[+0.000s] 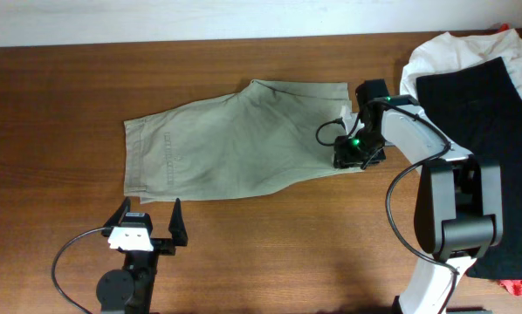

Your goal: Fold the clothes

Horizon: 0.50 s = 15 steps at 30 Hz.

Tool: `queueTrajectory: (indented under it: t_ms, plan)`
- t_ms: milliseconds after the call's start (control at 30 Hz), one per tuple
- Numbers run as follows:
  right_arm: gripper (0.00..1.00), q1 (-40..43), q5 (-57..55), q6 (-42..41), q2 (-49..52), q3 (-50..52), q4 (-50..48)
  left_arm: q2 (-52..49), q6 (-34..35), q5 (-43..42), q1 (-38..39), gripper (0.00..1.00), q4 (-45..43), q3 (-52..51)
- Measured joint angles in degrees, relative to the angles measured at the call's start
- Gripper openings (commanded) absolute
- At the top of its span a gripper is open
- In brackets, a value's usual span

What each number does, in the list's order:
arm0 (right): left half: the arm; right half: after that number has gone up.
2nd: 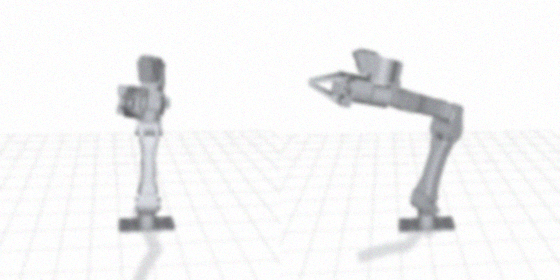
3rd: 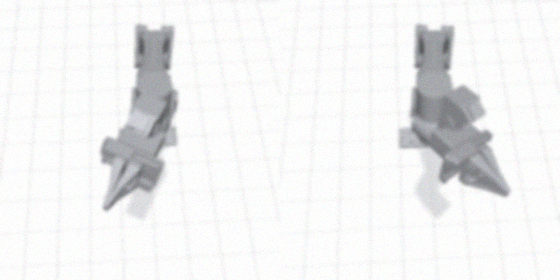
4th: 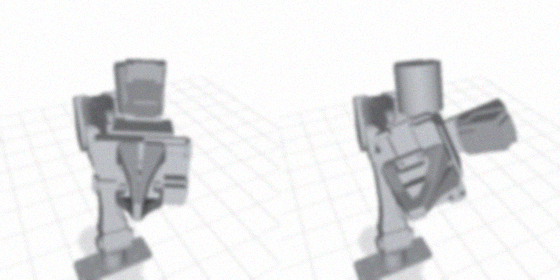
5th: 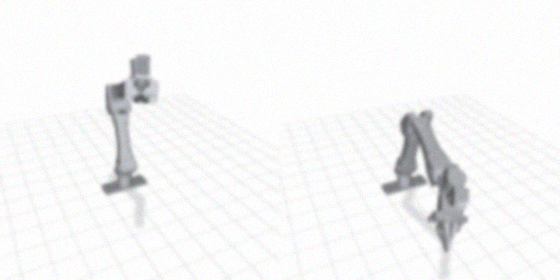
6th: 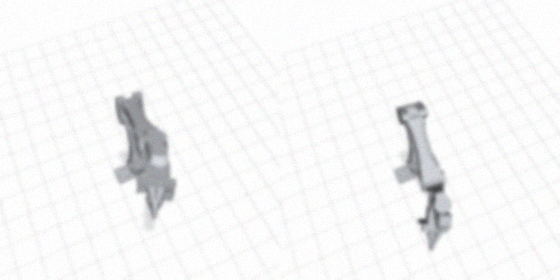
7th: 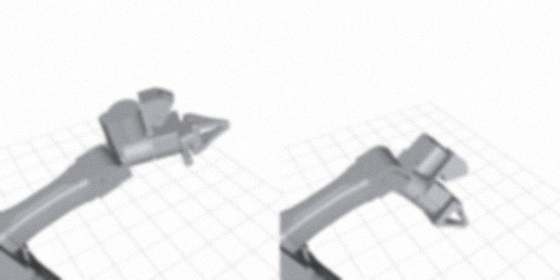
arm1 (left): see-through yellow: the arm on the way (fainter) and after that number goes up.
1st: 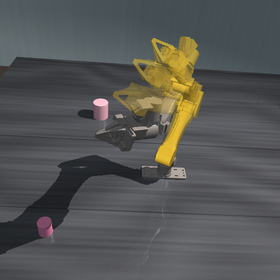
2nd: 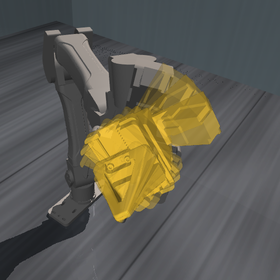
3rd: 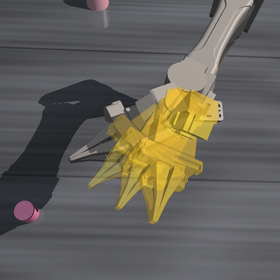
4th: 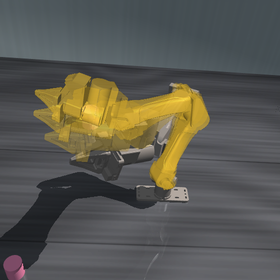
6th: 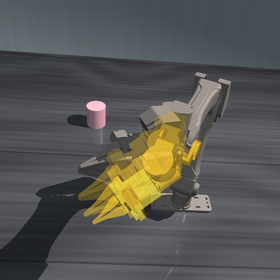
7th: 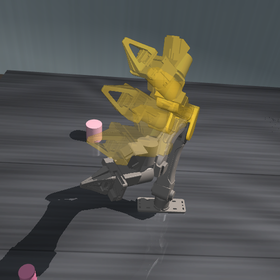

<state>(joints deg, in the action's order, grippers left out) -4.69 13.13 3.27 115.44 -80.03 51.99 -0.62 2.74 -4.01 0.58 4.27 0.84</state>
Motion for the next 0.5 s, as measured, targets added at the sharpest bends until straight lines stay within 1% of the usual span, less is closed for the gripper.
queueTrajectory:
  t_ms: [67,133,167,233,267,300,333,400,433,467,500]
  plan:
    - [0.04,0.00,0.11,-0.02,0.00,-0.07,-0.04,0.00,0.00,0.00,0.00,0.99,0.00,0.00]
    - [0.04,0.00,0.04,-0.04,0.07,-2.84,4.96,0.00,0.00,0.02,0.00,0.99,0.00,0.00]
    - [0.04,0.00,-0.48,-0.70,0.11,-7.17,9.92,-0.02,0.00,0.00,0.00,0.99,-0.02,0.00]
    - [0.31,0.00,-1.81,-1.57,0.13,-13.90,16.87,-0.04,0.00,0.00,0.00,0.99,0.00,0.00]
    - [0.32,0.00,-2.62,-1.62,0.11,-16.37,19.56,-0.07,0.00,0.00,0.00,0.99,0.00,0.00]
    - [0.36,0.00,-3.28,-1.79,-0.11,-18.34,20.83,-0.07,0.00,0.00,0.00,0.99,0.00,0.00]
    - [0.57,0.00,-3.80,-1.99,-0.15,-18.38,21.44,-0.07,0.00,0.00,0.00,0.99,-0.02,0.00]
    - [0.62,0.00,-4.26,-1.97,-0.11,-17.14,21.75,-0.07,0.00,0.00,0.00,0.99,0.00,0.00]
    - [0.68,0.00,-4.83,-2.34,-0.11,-16.11,21.07,-0.07,0.00,0.00,0.00,0.99,0.00,0.00]
    - [0.84,0.00,-6.23,-3.32,-0.09,-15.15,20.55,-0.07,0.00,0.00,0.00,0.99,0.00,0.00]
    - [0.93,0.00,-8.09,-4.66,-0.09,-14.58,19.54,-0.07,0.00,0.00,0.00,0.99,0.00,0.00]
